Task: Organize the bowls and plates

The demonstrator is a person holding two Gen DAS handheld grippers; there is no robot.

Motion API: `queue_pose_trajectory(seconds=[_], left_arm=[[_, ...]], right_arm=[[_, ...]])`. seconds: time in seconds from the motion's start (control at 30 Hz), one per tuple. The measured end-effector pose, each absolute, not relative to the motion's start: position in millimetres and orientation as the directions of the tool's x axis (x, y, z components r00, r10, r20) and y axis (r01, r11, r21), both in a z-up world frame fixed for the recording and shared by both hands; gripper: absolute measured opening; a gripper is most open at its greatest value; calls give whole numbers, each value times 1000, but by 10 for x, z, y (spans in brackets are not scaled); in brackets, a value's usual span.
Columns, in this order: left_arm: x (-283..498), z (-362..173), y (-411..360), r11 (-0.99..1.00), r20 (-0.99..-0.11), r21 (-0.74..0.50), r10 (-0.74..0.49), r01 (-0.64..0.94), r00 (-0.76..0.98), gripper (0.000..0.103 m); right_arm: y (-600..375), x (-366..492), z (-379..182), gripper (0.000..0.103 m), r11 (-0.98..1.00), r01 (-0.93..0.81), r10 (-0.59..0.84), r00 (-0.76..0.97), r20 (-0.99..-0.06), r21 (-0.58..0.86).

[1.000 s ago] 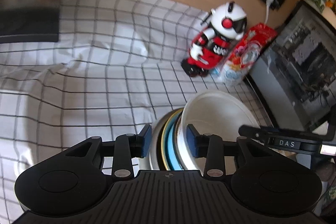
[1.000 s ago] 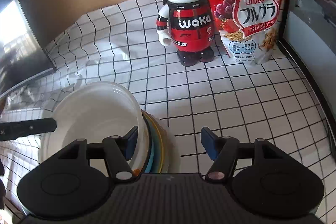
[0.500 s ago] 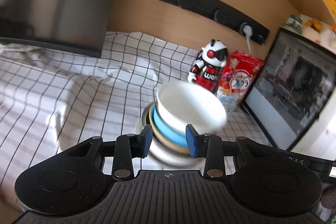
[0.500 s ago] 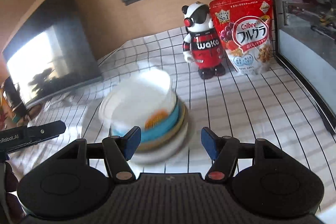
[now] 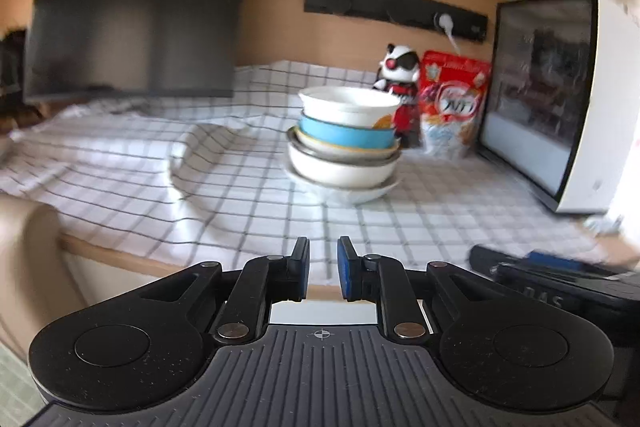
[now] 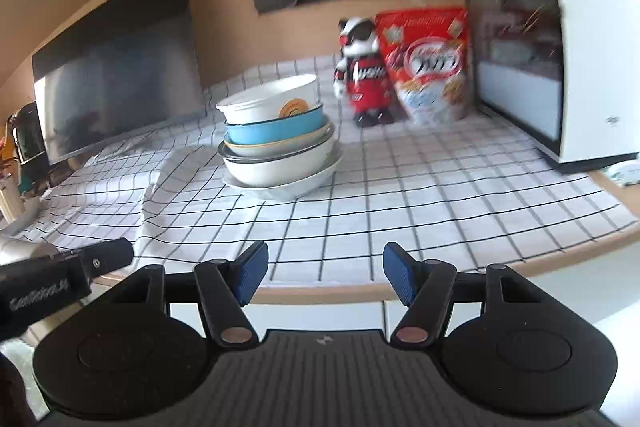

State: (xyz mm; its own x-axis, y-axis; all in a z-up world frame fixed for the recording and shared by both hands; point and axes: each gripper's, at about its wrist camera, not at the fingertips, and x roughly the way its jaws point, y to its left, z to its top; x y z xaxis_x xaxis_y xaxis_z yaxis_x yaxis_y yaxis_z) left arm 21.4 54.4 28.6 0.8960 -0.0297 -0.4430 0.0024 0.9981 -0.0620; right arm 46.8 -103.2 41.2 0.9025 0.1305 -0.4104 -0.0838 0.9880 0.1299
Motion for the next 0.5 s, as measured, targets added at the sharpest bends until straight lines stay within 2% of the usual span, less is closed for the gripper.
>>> queue_pose_trajectory(seconds=[0.07, 0.17, 0.5], left_arm=[[170, 229, 503, 999, -474, -38, -8, -12, 881, 18], [127, 173, 499, 998, -505, -68, -35, 1, 862, 17], [-24, 155, 421, 999, -484, -24, -43, 36, 874, 17]], right_arm=[[-998, 399, 371, 64, 988, -112, 145, 900, -412, 101], [-997, 359, 369, 64, 984, -138, 172, 892, -419, 110], [-957, 275, 315, 65, 985, -156, 175, 886, -429, 79]])
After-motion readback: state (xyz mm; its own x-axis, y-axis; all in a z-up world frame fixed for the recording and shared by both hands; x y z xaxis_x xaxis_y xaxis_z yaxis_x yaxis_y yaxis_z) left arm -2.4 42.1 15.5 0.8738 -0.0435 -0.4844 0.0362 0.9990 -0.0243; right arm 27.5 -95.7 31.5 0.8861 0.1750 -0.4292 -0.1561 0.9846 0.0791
